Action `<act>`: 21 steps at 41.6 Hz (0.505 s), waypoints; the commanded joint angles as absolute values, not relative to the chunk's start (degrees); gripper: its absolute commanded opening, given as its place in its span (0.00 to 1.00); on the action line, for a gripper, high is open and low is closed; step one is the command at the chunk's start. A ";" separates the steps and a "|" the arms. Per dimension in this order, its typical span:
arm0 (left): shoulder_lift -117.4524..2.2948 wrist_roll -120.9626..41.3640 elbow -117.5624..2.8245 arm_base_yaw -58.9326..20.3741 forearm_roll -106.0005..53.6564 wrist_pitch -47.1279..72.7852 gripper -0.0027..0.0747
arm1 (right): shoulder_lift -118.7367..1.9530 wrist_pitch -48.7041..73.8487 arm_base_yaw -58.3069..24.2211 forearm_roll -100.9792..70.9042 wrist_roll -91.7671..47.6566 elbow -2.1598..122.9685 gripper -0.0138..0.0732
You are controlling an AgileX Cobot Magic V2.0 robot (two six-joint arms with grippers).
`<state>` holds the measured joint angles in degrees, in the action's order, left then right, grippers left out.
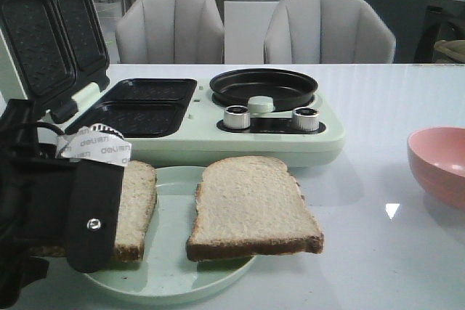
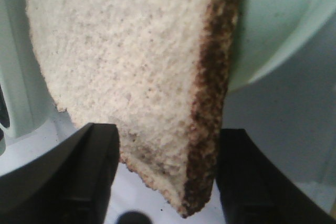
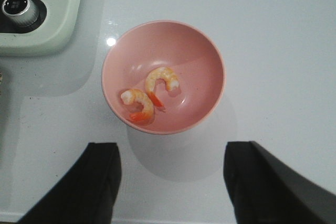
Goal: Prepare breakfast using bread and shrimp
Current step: 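Grasp the edge of the first bread slice with the left gripper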
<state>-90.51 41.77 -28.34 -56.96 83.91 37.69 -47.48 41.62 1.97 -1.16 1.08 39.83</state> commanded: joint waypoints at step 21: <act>-86.35 42.70 -29.35 -59.68 82.74 42.38 0.16 | -47.32 38.10 1.94 -1.38 0.87 41.82 0.77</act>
<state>-89.43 41.86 -28.34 -58.22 82.29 38.63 -47.48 41.52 1.97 -1.16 1.20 39.83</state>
